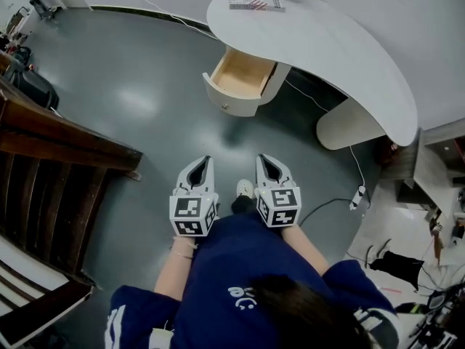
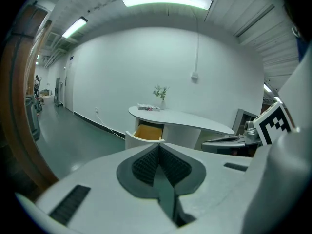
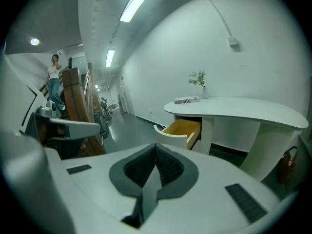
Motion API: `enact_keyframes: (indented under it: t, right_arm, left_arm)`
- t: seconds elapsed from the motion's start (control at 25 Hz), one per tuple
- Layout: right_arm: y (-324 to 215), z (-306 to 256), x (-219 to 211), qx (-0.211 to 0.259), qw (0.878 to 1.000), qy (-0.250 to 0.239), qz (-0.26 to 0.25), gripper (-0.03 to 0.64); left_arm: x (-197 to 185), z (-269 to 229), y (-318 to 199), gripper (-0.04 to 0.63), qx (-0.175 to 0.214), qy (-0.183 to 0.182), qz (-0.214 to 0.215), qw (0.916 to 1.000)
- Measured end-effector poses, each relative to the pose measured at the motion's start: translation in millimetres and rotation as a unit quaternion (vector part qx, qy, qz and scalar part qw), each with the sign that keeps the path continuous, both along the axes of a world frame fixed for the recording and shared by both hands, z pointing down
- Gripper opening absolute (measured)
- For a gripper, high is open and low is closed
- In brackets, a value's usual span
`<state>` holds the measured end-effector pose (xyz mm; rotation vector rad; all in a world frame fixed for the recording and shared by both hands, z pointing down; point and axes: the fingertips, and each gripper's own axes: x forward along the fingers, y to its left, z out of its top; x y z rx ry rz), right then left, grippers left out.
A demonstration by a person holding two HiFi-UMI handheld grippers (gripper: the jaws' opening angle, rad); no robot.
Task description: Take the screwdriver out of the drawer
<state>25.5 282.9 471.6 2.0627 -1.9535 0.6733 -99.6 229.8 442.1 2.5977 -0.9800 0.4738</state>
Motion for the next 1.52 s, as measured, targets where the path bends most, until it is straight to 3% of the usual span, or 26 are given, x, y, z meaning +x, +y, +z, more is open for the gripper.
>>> enact_keyframes:
  t: [0.4, 0.88, 1.12, 1.32, 1.52]
  right_arm:
    - [-39.2, 4.4, 63.3, 0.003, 0.999, -0.003, -0.038, 0.008]
    - [-61.2, 17.7, 75.5, -0.012, 0.998, -0.012, -0.056, 0.008]
    - [-87.0, 21.9, 98.0, -0.029, 0.999, -0.005, -0.028, 0.008]
    - [-126.7, 24.7, 97.6, -0.043, 0.999, -0.003, -0.032, 0.008]
    - [-171.0, 24.6, 95.3, -0.042, 0.998, -0.029, -0.035, 0.008]
  left_arm:
    - [62.4, 5.3, -25.5, 0.005, 0.000, -0.007, -0.025, 0.9997]
    - [73.3, 19.1, -52.3, 0.005, -0.017, -0.015, -0.042, 0.9989]
    - [89.8, 27.4, -92.4, 0.005, -0.029, -0.012, -0.020, 0.9993]
    - [102.6, 28.5, -136.3, 0.005, -0.033, -0.010, 0.002, 0.9994]
    - [111.4, 35.8, -179.4, 0.005, -0.044, -0.015, 0.031, 0.9984]
